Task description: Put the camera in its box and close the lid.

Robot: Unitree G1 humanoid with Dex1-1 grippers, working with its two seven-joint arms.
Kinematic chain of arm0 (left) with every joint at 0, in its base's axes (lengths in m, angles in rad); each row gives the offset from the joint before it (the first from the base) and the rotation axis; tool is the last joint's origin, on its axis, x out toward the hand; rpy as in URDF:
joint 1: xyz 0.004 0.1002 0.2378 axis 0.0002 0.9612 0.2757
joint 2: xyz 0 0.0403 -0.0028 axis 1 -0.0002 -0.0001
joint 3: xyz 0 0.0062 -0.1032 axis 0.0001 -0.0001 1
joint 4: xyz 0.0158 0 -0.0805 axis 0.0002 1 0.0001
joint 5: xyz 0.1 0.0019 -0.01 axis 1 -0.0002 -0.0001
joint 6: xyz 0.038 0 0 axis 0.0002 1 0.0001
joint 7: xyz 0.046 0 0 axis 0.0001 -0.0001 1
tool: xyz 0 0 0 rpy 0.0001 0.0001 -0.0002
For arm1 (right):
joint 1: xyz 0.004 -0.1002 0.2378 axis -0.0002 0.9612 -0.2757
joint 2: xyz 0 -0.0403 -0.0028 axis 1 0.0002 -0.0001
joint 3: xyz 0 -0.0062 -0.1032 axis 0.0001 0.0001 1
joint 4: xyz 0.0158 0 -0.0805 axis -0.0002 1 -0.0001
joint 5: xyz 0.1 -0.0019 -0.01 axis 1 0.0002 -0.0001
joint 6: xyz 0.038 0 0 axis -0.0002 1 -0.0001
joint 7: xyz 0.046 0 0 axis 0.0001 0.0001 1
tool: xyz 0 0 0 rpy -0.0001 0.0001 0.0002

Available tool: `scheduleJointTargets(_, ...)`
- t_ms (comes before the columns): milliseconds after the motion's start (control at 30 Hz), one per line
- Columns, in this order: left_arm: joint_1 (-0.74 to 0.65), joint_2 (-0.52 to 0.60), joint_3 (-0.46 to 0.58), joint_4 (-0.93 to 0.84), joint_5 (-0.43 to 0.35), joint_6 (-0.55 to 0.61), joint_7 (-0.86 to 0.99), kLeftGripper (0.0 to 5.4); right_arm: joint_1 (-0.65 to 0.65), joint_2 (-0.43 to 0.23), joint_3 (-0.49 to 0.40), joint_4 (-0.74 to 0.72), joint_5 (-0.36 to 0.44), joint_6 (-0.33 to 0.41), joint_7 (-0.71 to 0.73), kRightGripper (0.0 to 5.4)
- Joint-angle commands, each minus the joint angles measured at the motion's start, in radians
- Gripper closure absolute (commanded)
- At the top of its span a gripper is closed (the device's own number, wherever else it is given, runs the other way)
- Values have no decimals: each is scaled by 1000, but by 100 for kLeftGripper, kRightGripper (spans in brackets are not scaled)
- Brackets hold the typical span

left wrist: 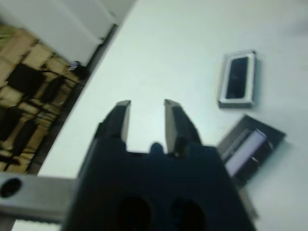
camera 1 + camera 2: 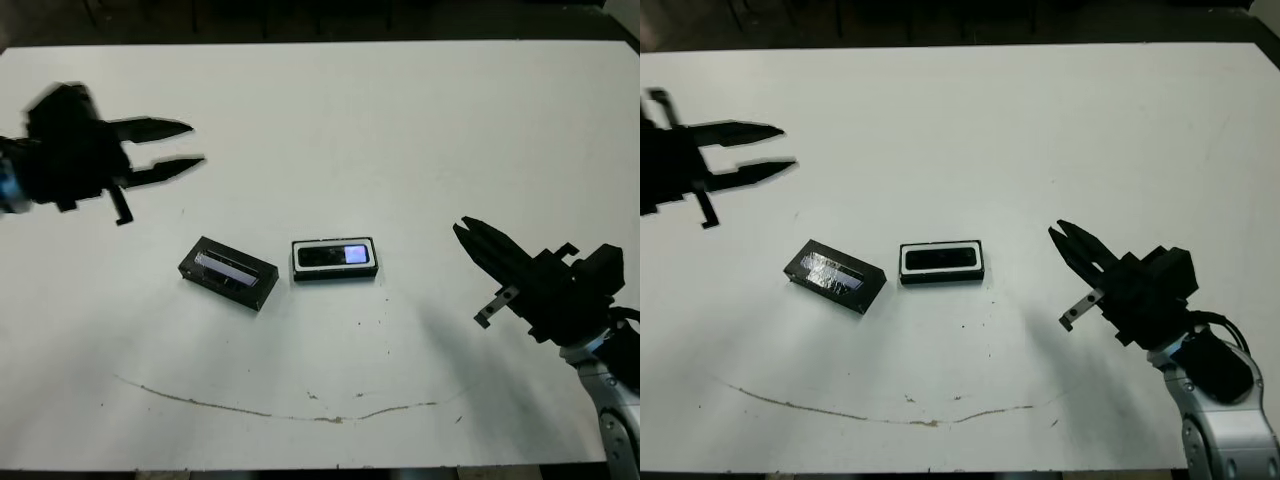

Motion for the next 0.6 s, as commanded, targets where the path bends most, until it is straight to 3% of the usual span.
scheduleJointTargets(33, -28, -20, -80, 28, 47, 6, -64, 280, 15, -22, -8, 14, 3, 23, -3, 540)
scheduleJointTargets(233, -65, -11, -180, 9, 130, 23, -162, 171, 16, -28, -13, 30, 7, 17, -4, 540)
scheduleJointTargets(367, -75, 4, -226, -10, 171, 52, -223, 100, 18, -39, -19, 18, 13, 59, -17, 540)
scheduleJointTargets(533, -71, 24, -260, -46, 209, 101, -286, 10, 17, -29, -11, 39, 5, 31, -17, 540)
scheduleJointTargets(600, -76, 38, -273, -65, 225, 123, -316, 3, 18, -32, -6, 33, -2, 48, -29, 540)
